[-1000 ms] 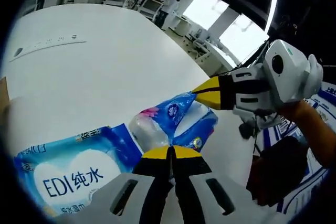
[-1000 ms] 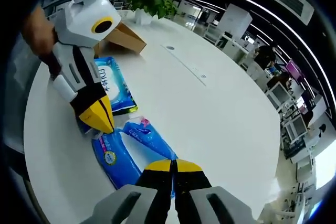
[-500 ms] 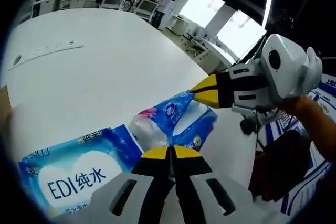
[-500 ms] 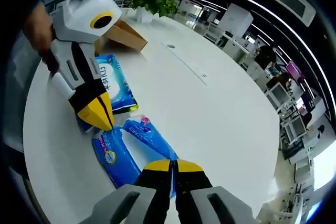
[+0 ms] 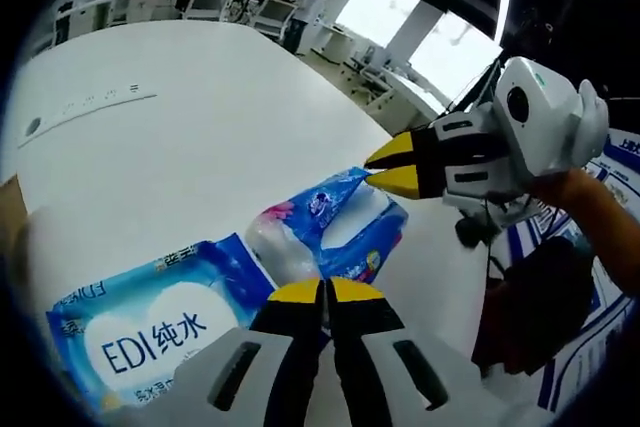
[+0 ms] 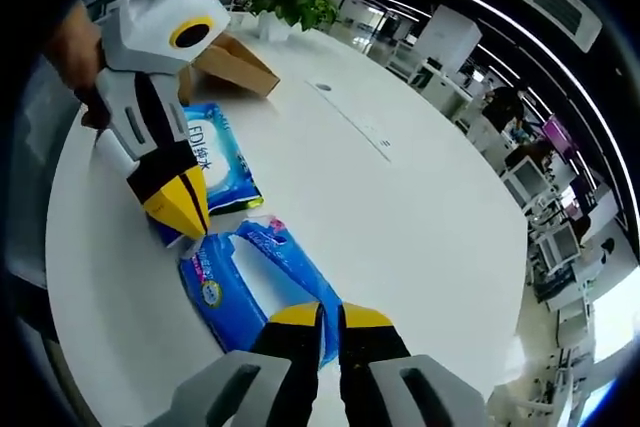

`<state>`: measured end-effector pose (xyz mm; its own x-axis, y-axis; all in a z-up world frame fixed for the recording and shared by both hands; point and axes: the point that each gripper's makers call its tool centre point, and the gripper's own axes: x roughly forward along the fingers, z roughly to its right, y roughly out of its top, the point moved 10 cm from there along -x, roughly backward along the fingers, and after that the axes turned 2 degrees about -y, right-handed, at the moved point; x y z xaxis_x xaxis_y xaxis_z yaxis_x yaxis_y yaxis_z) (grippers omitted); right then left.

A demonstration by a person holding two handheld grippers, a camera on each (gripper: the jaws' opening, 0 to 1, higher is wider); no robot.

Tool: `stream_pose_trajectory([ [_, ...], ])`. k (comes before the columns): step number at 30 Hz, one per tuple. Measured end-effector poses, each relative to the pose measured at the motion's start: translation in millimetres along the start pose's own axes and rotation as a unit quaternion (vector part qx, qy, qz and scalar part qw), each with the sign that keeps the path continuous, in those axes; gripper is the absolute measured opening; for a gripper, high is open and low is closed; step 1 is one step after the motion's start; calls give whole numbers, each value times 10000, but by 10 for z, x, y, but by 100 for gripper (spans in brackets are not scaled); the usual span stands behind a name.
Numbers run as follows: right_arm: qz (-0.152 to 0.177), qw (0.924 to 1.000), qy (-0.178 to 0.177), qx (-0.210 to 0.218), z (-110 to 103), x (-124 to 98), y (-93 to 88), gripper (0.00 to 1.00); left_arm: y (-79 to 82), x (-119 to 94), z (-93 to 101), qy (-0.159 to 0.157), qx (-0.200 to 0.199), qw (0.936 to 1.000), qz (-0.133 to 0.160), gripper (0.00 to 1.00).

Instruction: Operate the shoe box by opening the lid, removing the specified soft item, and placing it in the target area until the item is outside and the box remains undamaged.

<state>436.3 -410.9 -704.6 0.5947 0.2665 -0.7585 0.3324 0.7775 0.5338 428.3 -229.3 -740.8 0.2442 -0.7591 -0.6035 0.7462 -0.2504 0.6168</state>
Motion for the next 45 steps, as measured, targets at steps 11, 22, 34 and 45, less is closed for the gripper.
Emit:
stream_pose_trajectory([
  [11, 39, 9999, -61, 114, 0, -112, 33, 3, 52, -108, 67, -57, 215, 9998, -10, 4],
  [22, 95, 9995, -68, 298, -54, -236, 75, 9, 84, -273, 159, -59, 645, 9979, 11, 10],
  [34, 159, 9982, -67, 574, -187, -399, 164, 18, 97, -551, 238, -44, 941, 9955, 121, 19],
  [45, 234, 9971, 12, 731, -367, -504, 296, 28, 58, -843, 248, 52, 1008, 9945, 278, 26],
])
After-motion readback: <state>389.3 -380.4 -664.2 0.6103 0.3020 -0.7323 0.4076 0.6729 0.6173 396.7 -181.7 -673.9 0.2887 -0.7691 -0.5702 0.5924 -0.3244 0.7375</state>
